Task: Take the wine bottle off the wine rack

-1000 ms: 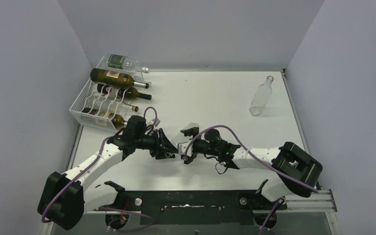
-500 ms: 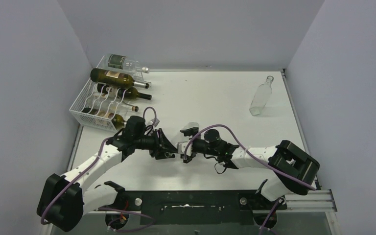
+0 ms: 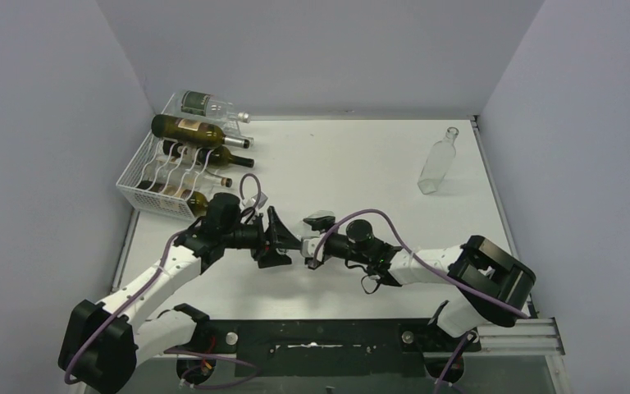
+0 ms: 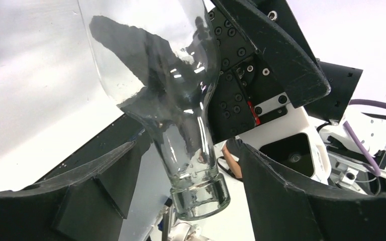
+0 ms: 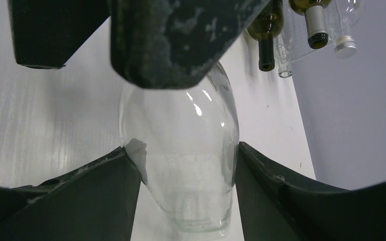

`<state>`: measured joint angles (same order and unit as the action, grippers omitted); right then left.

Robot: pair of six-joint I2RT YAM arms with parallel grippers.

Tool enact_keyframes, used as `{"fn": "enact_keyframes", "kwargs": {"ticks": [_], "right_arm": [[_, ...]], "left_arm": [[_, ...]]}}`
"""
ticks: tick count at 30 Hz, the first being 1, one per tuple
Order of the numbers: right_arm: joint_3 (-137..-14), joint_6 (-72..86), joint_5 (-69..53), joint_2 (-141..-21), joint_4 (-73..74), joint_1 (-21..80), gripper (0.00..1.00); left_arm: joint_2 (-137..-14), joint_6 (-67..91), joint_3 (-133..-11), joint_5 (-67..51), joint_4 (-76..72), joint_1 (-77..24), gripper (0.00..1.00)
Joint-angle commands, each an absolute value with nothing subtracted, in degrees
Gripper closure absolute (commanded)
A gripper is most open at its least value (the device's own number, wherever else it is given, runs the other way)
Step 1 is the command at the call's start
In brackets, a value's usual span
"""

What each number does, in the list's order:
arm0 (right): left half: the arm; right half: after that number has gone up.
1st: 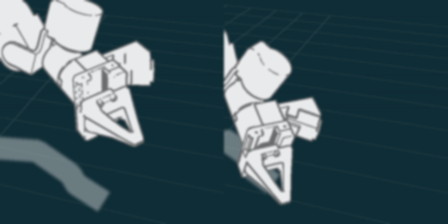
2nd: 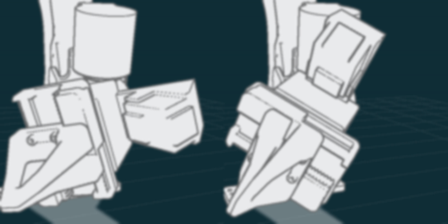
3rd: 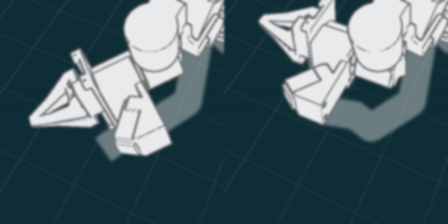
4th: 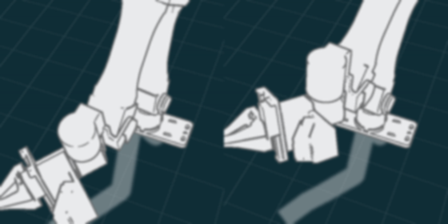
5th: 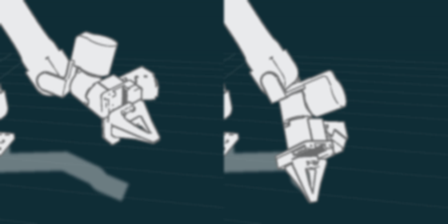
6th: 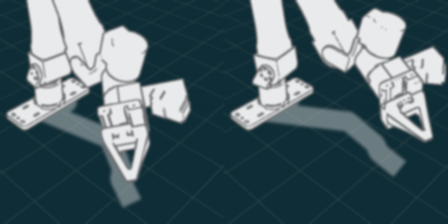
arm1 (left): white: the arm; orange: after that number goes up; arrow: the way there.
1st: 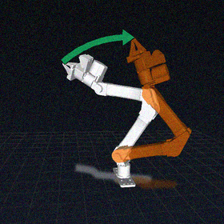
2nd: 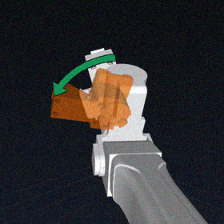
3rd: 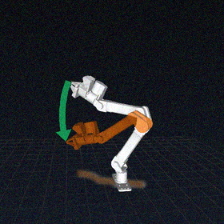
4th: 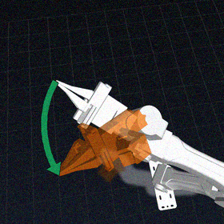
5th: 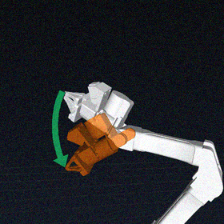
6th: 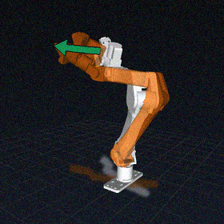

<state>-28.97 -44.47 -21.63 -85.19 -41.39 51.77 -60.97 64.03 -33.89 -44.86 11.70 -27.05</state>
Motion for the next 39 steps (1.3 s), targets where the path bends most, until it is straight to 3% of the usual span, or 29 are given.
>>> {"fn": "enact_keyframes", "kwargs": {"ticks": [1, 9, 14, 26, 39], "right_arm": [[-28.1, -42.1, -20.3, -83.5, -49.8, 51.3, 0.54], [-23.4, -38.1, -18.0, -77.4, -52.6, 49.5, 0.59], [-22.5, -29.4, -14.7, -71.8, -50.2, 46.0, 0.61], [-24.0, -6.4, 1.0, -66.6, -52.0, 31.1, 0.64], [-30.0, 6.6, -4.0, -78.6, -62.4, 11.6, 0.64]], "left_arm": [[-59.3, 61.1, -37.3, -45.9, 10.9, -27.2, 0.27], [-59.1, 44.7, -56.0, -31.4, 32.8, -26.8, 0.20], [-55.2, 40.0, -64.9, -18.9, 35.5, -26.6, 0.20], [-46.4, 42.6, -59.3, -15.7, 28.2, -26.6, 0.20], [-44.4, 44.7, -56.6, -15.9, 26.4, -26.7, 0.20]]}}
